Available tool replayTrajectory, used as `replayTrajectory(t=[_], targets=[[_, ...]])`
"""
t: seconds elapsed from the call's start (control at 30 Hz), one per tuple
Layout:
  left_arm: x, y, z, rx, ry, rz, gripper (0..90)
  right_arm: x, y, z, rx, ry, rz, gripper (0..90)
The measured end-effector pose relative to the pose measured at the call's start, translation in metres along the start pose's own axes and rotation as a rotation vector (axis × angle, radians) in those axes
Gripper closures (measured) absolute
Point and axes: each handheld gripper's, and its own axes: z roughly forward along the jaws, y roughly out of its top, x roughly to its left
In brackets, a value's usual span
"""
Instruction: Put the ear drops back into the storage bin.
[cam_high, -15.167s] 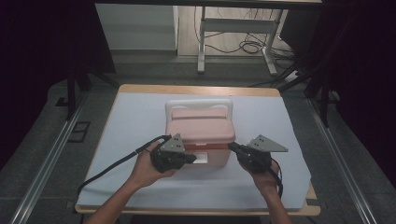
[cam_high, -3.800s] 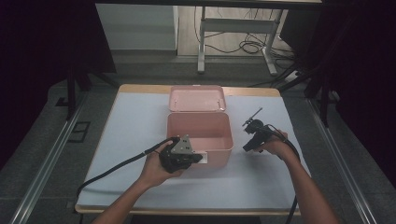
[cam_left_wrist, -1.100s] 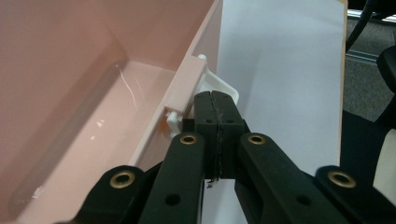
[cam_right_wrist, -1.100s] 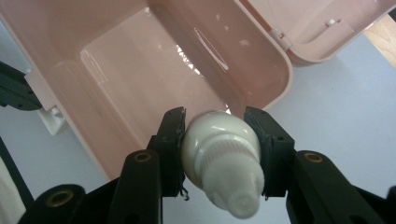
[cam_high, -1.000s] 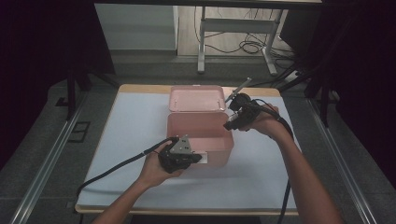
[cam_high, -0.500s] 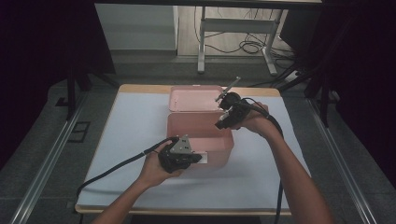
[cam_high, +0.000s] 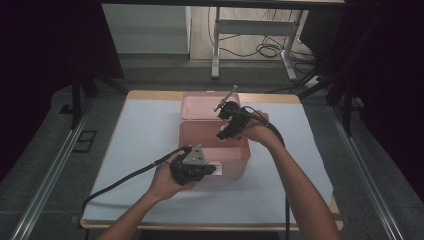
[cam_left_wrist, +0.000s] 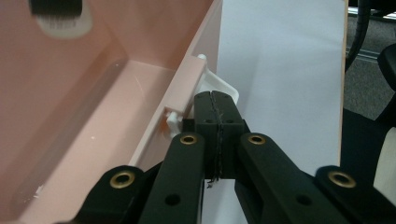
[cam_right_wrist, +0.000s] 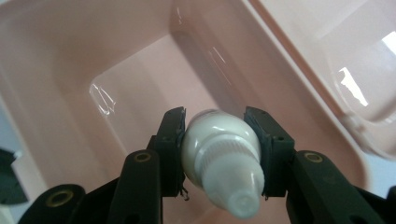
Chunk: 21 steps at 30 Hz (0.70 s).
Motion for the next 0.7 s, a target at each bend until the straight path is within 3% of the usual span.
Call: replayTrajectory(t=[0.4,0.7], targets=[[0.0,0.0,0.0,0.004,0.002,0.008,90.0,0.009,0.018,0.028,0.014,0.025,-0.057,60.0],[0.0,0.0,0.0,-0.003,0.002,0.0,90.0,0.015,0.031,0.045,0.026,0.034,-0.069,59.9]])
